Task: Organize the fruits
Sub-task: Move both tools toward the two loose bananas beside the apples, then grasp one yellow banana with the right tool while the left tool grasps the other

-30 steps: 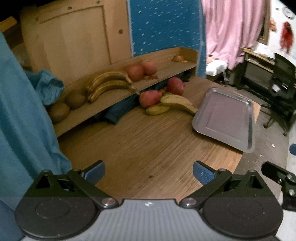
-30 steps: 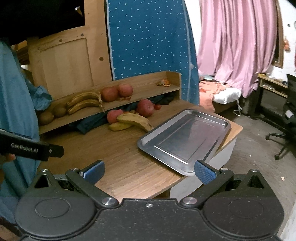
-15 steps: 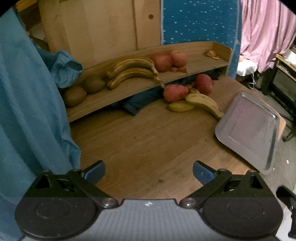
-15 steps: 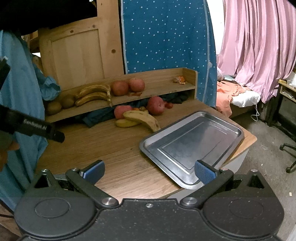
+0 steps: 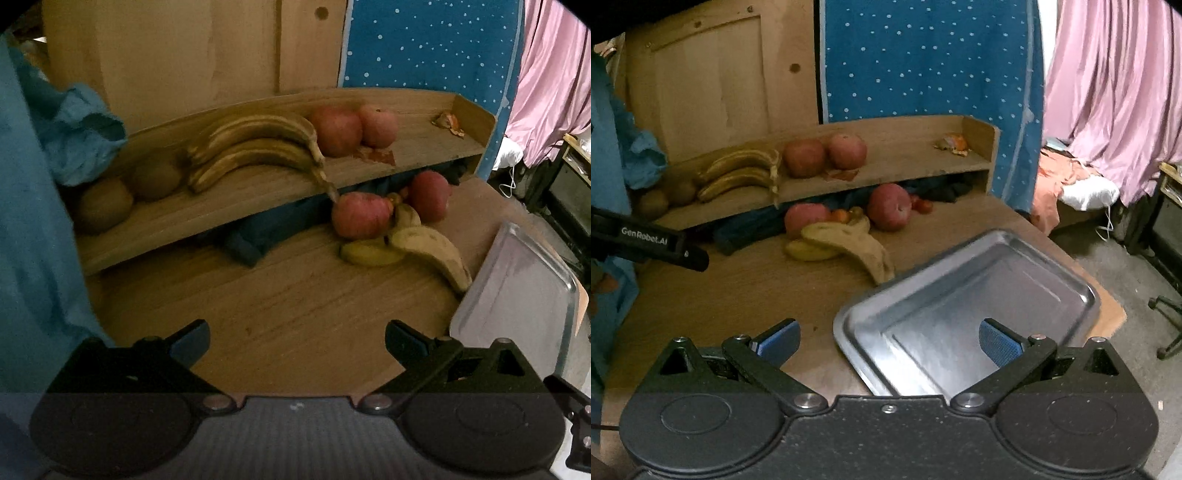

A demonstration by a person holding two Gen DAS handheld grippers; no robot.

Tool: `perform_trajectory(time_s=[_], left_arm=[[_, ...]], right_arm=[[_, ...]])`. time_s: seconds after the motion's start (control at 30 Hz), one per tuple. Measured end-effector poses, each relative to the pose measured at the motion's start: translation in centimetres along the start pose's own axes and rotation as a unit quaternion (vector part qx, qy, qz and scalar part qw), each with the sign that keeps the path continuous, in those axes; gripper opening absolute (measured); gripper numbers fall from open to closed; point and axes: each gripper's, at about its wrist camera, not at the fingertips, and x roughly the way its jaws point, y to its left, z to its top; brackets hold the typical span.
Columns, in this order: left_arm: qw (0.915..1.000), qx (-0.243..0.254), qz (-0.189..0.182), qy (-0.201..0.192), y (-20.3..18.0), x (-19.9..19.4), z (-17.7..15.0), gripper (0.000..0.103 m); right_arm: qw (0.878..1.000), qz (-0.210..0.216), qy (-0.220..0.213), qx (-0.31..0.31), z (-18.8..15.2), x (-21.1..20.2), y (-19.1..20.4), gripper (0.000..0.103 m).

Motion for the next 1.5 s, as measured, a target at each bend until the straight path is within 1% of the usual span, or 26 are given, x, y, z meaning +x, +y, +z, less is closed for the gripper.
perform_trajectory(time_s=[0.13, 0.2, 0.3, 0.53, 0.73, 0.8, 0.9, 1.07, 1.2, 1.3, 1.37, 1.4, 1.47, 1.5], left_arm=[[0.9999, -0.004, 0.004, 0.013, 0.2, 1.7, 1.3, 0.103], [0.9999, -0.009, -0.001, 0.009, 0.3, 2.2, 1.9, 0.103], [0.9998, -0.016, 0.003, 0.015, 0.1, 3.5, 2.6, 0.103], [0.9988, -0.036, 0.016, 0.028, -0.3, 4.9, 3.5, 0.103], [0.9985, -0.026, 0.025, 0.041, -1.2, 6.3, 4.0, 0.103], [0.9987, -0.011, 0.025, 0.043, -1.7, 6.9, 4.3, 0.103], [0.9987, 0.018, 0.023, 0.041, -2.6, 7.6, 4.6, 0.103], [0.9969, 0.068, 0.015, 0.036, -3.7, 8.8, 5.3, 0.103], [0.9936, 0.108, -0.003, 0.033, -4.3, 9.8, 5.7, 0.103], [0.9902, 0.135, -0.022, 0.029, -4.8, 10.5, 5.9, 0.103], [0.9871, 0.154, -0.035, 0.027, -5.1, 10.9, 6.0, 0.103], [0.9852, 0.165, -0.041, 0.026, -5.3, 11.1, 6.0, 0.103], [0.9812, 0.183, -0.055, 0.025, -5.6, 11.5, 6.1, 0.103], [0.9796, 0.19, -0.061, 0.024, -5.7, 11.6, 6.2, 0.103]], right_arm=[[1.0, -0.003, 0.023, -0.001, 0.9, 2.2, -0.2, 0.102], [1.0, 0.005, 0.027, -0.016, 1.4, 3.2, -0.1, 0.102], [0.999, 0.013, 0.033, -0.042, 2.0, 4.9, 0.0, 0.102], [0.994, 0.046, 0.039, -0.092, 4.2, 10.8, -0.1, 0.101], [0.987, 0.079, 0.054, -0.128, 6.0, 15.8, -0.2, 0.098], [0.984, 0.093, 0.06, -0.139, 6.4, 16.9, -0.1, 0.097], [0.98, 0.115, 0.069, -0.147, 6.7, 18.1, -0.1, 0.093], [0.975, 0.142, 0.074, -0.153, 7.0, 19.3, -0.1, 0.087], [0.972, 0.16, 0.075, -0.153, 7.2, 20.0, -0.3, 0.084], [0.971, 0.17, 0.076, -0.151, 7.3, 20.4, -0.6, 0.079], [0.97, 0.177, 0.075, -0.151, 7.4, 20.6, -1.0, 0.064], [0.968, 0.185, 0.077, -0.149, 7.4, 20.8, -1.1, 0.062], [0.966, 0.199, 0.08, -0.146, 7.5, 20.9, -1.3, 0.054], [0.964, 0.205, 0.08, -0.147, 7.5, 20.8, -1.3, 0.052]])
